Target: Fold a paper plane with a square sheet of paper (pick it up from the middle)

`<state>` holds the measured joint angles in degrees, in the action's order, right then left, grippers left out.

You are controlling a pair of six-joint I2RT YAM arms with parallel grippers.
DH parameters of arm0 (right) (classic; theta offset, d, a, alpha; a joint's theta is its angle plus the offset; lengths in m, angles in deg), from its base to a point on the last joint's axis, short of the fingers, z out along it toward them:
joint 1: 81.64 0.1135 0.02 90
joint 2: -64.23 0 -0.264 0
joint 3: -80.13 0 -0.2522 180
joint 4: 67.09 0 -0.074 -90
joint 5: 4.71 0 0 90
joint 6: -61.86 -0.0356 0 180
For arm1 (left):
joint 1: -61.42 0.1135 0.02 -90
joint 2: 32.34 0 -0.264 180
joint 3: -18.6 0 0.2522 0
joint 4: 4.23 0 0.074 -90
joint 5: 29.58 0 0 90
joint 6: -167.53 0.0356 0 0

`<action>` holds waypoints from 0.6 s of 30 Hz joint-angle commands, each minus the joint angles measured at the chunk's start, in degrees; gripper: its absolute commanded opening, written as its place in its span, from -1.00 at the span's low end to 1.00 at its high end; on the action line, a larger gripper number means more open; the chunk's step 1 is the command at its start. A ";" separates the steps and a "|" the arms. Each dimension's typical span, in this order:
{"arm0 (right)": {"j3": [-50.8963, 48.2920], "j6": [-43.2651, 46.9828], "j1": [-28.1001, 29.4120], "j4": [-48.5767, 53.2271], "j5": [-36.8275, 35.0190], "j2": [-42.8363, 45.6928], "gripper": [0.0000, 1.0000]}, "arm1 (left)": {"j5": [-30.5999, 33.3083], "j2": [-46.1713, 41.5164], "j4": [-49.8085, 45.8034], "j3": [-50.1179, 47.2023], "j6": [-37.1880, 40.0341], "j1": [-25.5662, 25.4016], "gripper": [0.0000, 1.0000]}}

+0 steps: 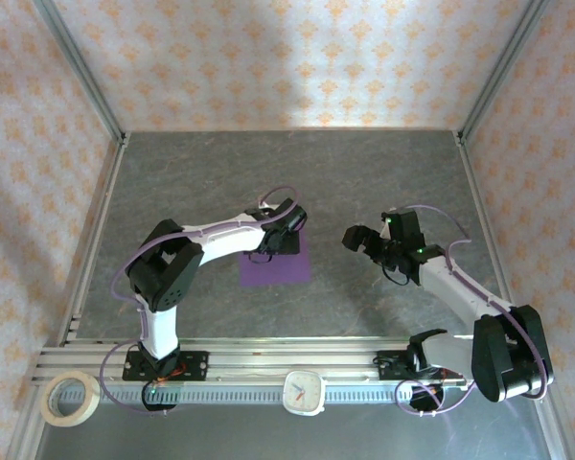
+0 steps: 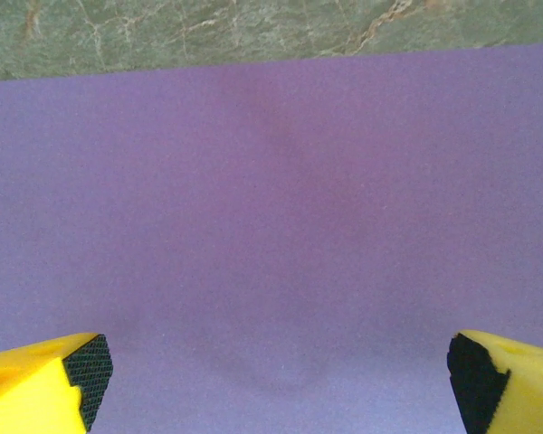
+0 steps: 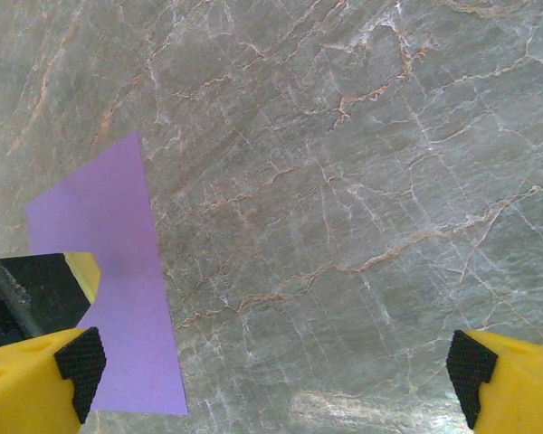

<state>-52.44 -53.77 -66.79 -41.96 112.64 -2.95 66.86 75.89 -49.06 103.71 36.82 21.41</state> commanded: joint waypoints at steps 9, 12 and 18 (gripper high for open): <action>0.99 0.60 0.22 -0.02 -1.16 0.03 0.99 | -0.31 4.35 -0.04 0.79 -2.66 0.00 0.99; 0.78 0.55 0.24 -0.21 -1.24 0.03 1.00 | -0.38 4.26 0.41 -0.30 -2.97 -0.02 0.99; 0.78 0.58 0.27 -0.22 -1.34 -0.11 0.99 | -0.47 4.61 1.41 -2.24 -3.24 -0.05 0.98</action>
<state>-52.44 -53.77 -66.79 -41.98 112.64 -2.95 66.48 79.23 -46.81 103.82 34.83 21.39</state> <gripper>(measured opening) 0.997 0.993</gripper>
